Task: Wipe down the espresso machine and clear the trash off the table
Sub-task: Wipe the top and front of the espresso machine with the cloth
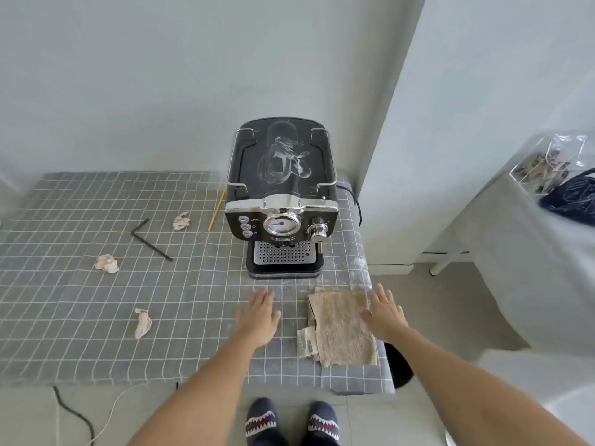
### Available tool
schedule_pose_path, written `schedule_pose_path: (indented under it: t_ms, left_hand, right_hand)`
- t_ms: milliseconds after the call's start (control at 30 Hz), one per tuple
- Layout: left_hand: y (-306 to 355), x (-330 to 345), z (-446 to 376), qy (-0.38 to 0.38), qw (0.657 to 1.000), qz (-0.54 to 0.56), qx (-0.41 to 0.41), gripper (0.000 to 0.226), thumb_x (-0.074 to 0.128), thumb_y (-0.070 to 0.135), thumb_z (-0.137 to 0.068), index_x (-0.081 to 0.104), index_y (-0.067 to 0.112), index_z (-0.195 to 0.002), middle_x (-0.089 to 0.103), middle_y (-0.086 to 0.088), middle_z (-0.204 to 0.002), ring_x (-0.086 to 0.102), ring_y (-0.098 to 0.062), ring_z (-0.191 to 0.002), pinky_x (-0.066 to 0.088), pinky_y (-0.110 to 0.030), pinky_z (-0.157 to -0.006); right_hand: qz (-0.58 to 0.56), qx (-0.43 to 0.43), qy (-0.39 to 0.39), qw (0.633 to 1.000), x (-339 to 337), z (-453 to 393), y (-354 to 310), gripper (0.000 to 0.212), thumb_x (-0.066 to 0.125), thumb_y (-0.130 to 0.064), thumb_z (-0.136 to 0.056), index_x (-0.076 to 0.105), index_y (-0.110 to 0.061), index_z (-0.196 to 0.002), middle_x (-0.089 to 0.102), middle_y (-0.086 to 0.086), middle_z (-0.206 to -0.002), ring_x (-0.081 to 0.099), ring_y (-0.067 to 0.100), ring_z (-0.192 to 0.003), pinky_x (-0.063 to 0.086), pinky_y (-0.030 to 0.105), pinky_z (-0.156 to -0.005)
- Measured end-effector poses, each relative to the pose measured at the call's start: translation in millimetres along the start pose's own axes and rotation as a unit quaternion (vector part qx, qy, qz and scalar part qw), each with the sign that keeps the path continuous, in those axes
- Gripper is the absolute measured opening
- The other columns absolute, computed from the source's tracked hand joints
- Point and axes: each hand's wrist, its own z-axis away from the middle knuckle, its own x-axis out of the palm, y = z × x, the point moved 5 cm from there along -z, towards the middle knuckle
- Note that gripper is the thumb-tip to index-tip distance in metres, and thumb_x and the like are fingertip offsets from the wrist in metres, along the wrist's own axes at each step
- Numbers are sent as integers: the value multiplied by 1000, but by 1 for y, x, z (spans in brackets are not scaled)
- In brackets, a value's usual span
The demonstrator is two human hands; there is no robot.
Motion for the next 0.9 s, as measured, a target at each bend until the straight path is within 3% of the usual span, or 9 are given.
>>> schedule_pose_path:
  t_ms: [100,267,367,433,600,667,733,800,900]
  left_hand:
    - [46,19,-5,1,999,6,53,65,34,37,-101,0,18,-153,-9,0,-162,-8,-22,-149,-1,-49,-117]
    - [84,40,-20,22,996,9,90,64,38,31,-100,3,22,-153,-3,0,-163,-6,-20,-150,8,-52,-120]
    - [87,43,-22,70,995,-1,74,63,46,28,-97,15,21,-152,22,0,-158,18,-20,-147,20,-49,-118]
    - [92,38,-20,109,991,-3,76,60,53,24,-95,26,22,-149,40,0,-145,40,-19,-135,29,-43,-115]
    - [106,21,-9,142,977,117,107,42,55,7,-93,51,15,-134,52,-1,-128,56,-13,-114,43,-25,-103]
    - [107,12,0,150,970,143,128,31,56,9,-93,61,12,-124,54,1,-116,56,-9,-103,44,-24,-100]
    - [106,0,11,169,960,164,150,23,58,14,-92,66,11,-113,52,6,-104,55,-5,-91,48,-25,-91]
    - [105,-18,25,197,945,187,180,18,60,21,-92,69,11,-105,49,12,-95,55,-1,-83,49,-23,-81]
    - [109,-60,51,246,921,194,230,23,55,31,-94,65,11,-96,43,17,-92,51,4,-76,42,-12,-72]
  right_hand:
    - [1,23,42,999,20,8,4,67,35,-38,-103,2,-16,-157,-6,8,-166,-7,29,-153,11,50,-123]
    - [-36,13,166,985,29,24,3,50,45,-28,-102,36,-13,-149,29,5,-160,15,28,-151,20,41,-122]
    - [-89,16,219,971,27,27,3,27,59,-15,-95,66,-11,-120,57,3,-140,38,30,-140,31,44,-114]
    - [-108,3,239,965,22,29,3,17,62,-7,-91,73,-10,-104,65,3,-129,46,31,-132,35,44,-110]
    - [-261,-64,225,937,3,45,-2,15,50,0,-95,58,-13,-95,60,3,-128,49,23,-125,36,23,-96]
    - [-306,-76,220,923,-13,59,-8,12,46,-6,-100,51,-16,-99,65,0,-112,62,16,-99,43,11,-73]
    - [-327,-99,251,906,-32,71,-12,17,44,-6,-101,44,-22,-93,66,-7,-92,62,9,-72,43,10,-54]
    - [-334,-123,272,894,-54,81,-18,24,45,-9,-101,41,-30,-93,66,-10,-77,62,13,-66,44,13,-52]
    - [-290,-203,221,909,-98,95,-41,49,65,-22,-93,37,-47,-124,68,-25,-96,66,4,-88,46,9,-69]
